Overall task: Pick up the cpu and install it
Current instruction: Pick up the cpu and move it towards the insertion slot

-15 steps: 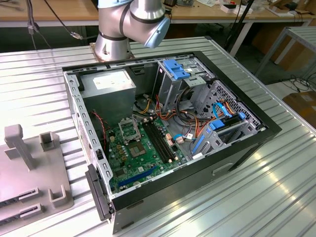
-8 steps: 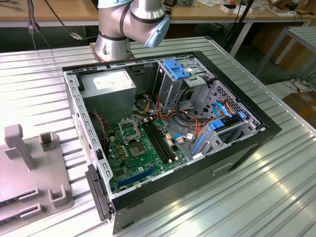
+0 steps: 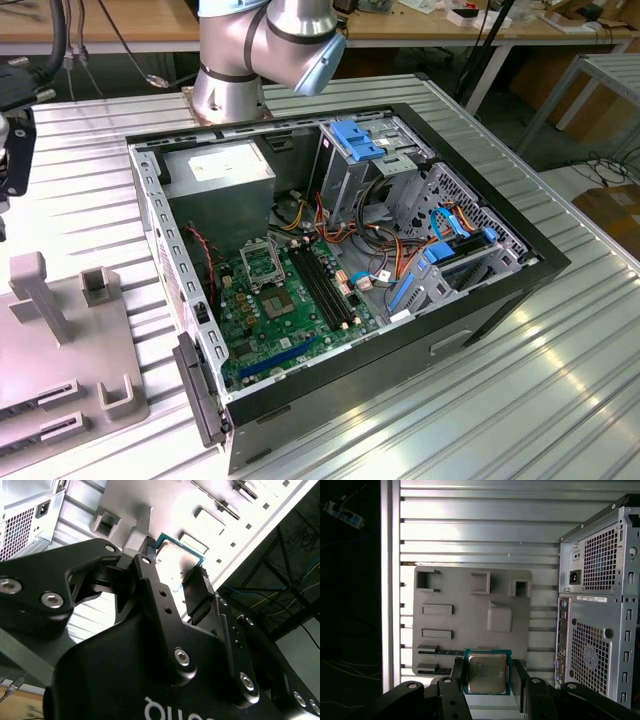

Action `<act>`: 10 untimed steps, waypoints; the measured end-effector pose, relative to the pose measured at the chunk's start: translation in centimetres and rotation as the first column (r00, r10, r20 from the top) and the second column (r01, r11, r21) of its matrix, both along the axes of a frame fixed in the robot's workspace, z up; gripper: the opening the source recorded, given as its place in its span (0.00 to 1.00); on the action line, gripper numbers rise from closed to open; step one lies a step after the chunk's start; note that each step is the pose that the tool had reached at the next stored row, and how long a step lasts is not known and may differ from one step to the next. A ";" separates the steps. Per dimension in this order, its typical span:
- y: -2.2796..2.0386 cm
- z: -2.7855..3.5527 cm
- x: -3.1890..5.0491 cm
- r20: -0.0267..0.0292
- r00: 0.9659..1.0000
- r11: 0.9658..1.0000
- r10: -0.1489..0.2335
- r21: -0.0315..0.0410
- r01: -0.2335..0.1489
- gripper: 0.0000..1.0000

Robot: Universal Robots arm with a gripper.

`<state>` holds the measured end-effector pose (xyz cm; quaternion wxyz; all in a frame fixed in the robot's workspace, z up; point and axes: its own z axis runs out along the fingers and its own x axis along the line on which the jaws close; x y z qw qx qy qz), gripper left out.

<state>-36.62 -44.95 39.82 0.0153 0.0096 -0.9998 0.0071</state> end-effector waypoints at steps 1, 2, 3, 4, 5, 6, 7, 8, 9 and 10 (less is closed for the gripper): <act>0.00 0.00 0.10 0.000 1.000 1.000 0.000 0.000 0.000 0.47; 0.00 0.00 0.19 0.000 1.000 1.000 0.000 0.000 0.000 0.47; 0.00 0.00 0.27 0.000 1.000 1.000 0.000 0.000 0.000 0.47; 0.00 0.00 0.36 0.000 1.000 1.000 0.000 0.000 0.000 0.47; 0.00 0.00 0.45 0.000 1.000 1.000 0.000 0.000 0.000 0.47; 0.00 0.00 0.54 0.000 1.000 1.000 0.000 0.000 0.000 0.47; 0.00 -0.01 0.63 0.000 1.000 1.000 0.000 0.000 0.000 0.47; 0.00 0.00 0.72 0.000 1.000 1.000 0.000 0.000 0.000 0.47; 0.00 0.00 0.84 0.000 1.000 1.000 0.000 0.000 0.000 0.47; 0.00 0.00 0.93 0.000 1.000 1.000 0.000 0.000 0.000 0.47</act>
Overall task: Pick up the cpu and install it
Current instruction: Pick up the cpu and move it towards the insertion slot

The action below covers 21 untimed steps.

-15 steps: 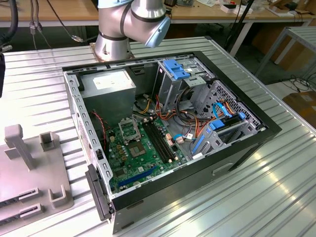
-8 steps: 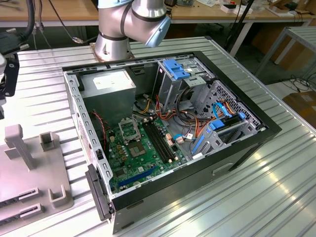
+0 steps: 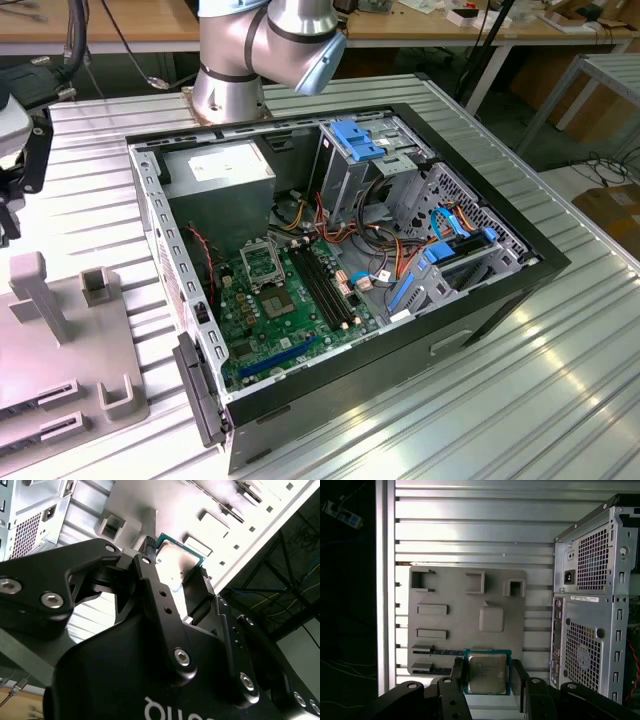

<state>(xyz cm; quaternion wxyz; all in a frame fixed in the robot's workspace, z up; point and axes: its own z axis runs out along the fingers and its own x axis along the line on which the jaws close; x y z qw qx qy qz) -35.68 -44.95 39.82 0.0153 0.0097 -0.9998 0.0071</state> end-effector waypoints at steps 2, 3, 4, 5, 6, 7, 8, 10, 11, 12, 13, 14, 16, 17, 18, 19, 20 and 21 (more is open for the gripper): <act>0.00 0.00 0.24 0.000 1.000 1.000 0.000 0.000 0.000 0.47; 0.00 0.00 0.33 0.000 1.000 1.000 0.000 0.000 0.000 0.47; 0.00 0.00 0.41 0.000 1.000 1.000 0.000 0.000 0.000 0.47; 0.00 0.00 0.51 0.000 1.000 1.000 0.000 0.000 0.000 0.47; 0.00 0.00 0.61 0.000 1.000 1.000 0.000 0.000 0.000 0.47; 0.00 0.00 0.81 0.000 1.000 1.000 0.000 0.000 0.000 0.47; 0.00 0.00 0.99 0.000 1.000 1.000 0.000 0.000 0.000 0.47; 0.00 0.00 1.19 0.000 1.000 1.000 0.000 0.000 0.000 0.47; 0.00 0.00 1.27 0.000 1.000 1.000 0.000 0.000 0.000 0.47; 0.00 0.00 1.37 0.000 1.000 1.000 0.000 0.000 0.000 0.47; 0.00 -0.01 1.52 0.000 1.000 1.000 0.000 0.000 0.000 0.47; 0.00 0.00 1.62 0.000 1.000 1.000 0.000 0.000 0.000 0.47; 0.00 0.00 1.80 0.000 1.000 1.000 0.000 0.000 0.000 0.47; 0.00 0.00 1.89 0.000 1.000 1.000 0.000 0.000 0.000 0.47; 0.00 0.00 1.98 0.000 1.000 1.000 0.000 0.000 0.000 0.47; 0.00 0.00 2.07 0.000 1.000 1.000 0.000 0.000 0.000 0.47; 0.00 0.00 2.17 0.000 1.000 1.000 0.000 0.000 0.000 0.47; 0.00 0.00 2.25 0.000 1.000 1.000 0.000 0.000 0.000 0.47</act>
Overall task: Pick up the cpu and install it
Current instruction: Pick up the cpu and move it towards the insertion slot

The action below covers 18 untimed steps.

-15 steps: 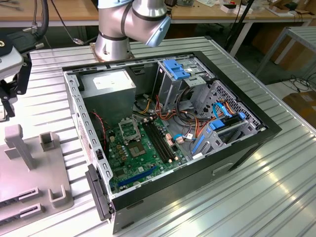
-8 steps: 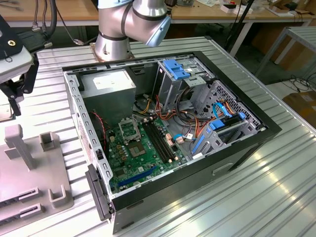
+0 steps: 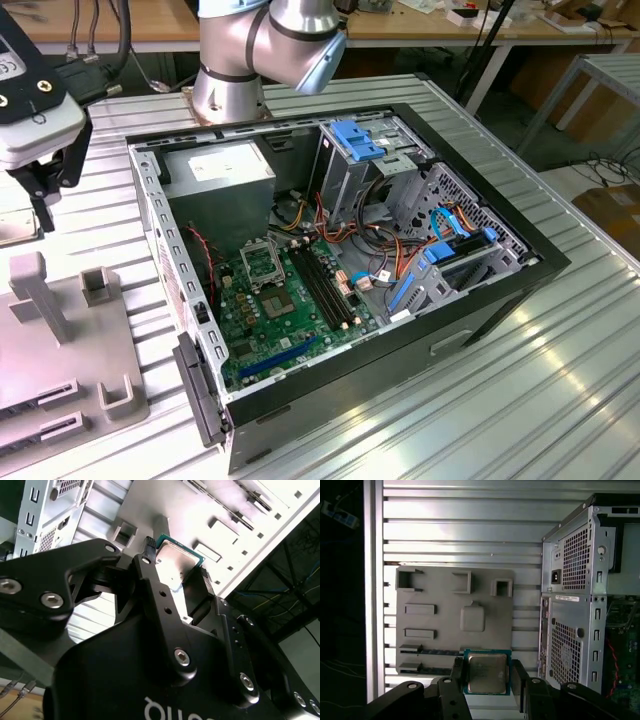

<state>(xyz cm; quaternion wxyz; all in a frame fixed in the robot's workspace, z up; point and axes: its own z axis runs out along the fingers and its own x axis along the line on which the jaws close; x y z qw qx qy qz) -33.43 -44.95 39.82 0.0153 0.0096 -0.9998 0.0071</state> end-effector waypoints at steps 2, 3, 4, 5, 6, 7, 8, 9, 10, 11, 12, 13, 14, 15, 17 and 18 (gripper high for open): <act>0.00 0.00 0.19 0.000 1.000 1.000 0.000 0.000 0.000 0.47; 0.00 0.00 0.33 0.000 1.000 1.000 0.000 0.000 0.000 0.47; 0.00 0.00 0.44 0.000 1.000 1.000 0.000 0.000 0.000 0.47; 0.00 0.00 0.55 0.000 1.000 1.000 0.000 0.000 0.000 0.47; 0.00 0.00 0.68 0.000 1.000 1.000 0.000 0.000 0.000 0.47; 0.00 0.00 0.80 0.000 1.000 1.000 0.000 0.000 0.000 0.47; 0.00 0.00 0.90 0.000 1.000 1.000 0.000 0.000 0.000 0.47; 0.00 0.00 1.01 0.000 1.000 1.000 0.000 0.000 0.000 0.47; 0.00 -0.01 1.22 0.000 1.000 1.000 0.000 0.000 0.000 0.47; 0.00 -0.01 1.32 0.000 1.000 1.000 0.000 0.000 0.000 0.47; 0.00 0.00 1.41 0.000 1.000 1.000 0.000 0.000 0.000 0.47; 0.00 0.00 1.50 0.000 1.000 1.000 0.000 0.000 0.000 0.47; 0.00 0.00 1.61 0.000 1.000 1.000 0.000 0.000 0.000 0.47; 0.00 0.00 1.73 0.000 1.000 1.000 0.000 0.000 0.000 0.47; 0.00 0.00 2.07 0.000 1.000 1.000 0.000 0.000 0.000 0.47; 0.00 0.00 2.17 0.000 1.000 1.000 0.000 0.000 0.000 0.47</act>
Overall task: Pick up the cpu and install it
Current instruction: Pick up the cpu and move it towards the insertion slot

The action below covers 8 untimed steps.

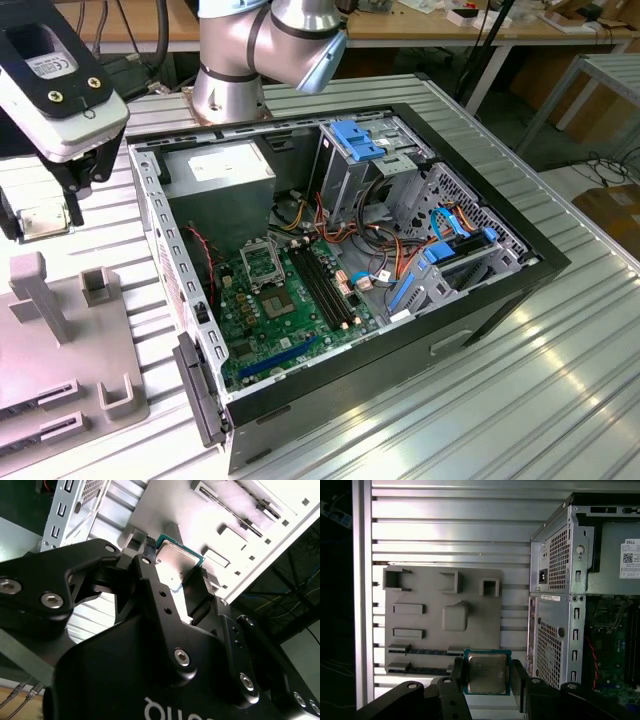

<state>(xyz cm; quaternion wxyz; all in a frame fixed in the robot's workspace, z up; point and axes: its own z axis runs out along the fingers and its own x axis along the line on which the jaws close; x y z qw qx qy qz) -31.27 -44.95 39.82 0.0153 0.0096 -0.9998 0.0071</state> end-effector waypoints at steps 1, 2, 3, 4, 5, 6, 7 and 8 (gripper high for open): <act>0.00 0.00 0.11 0.000 1.000 1.000 0.000 0.000 0.000 0.47; 0.00 0.00 0.22 0.000 1.000 1.000 0.000 0.000 0.000 0.47; 0.00 0.00 0.31 0.000 1.000 1.000 0.000 0.000 0.000 0.47; 0.00 0.00 0.41 0.000 1.000 1.000 0.000 0.000 0.000 0.47; 0.00 0.00 0.50 0.000 1.000 1.000 0.000 0.000 0.000 0.47; 0.00 0.00 0.58 0.000 1.000 1.000 0.000 0.000 0.000 0.47; -0.01 0.00 0.67 0.000 1.000 1.000 0.000 0.000 0.000 0.47; -0.01 0.00 0.76 0.000 1.000 1.000 0.000 0.000 0.000 0.47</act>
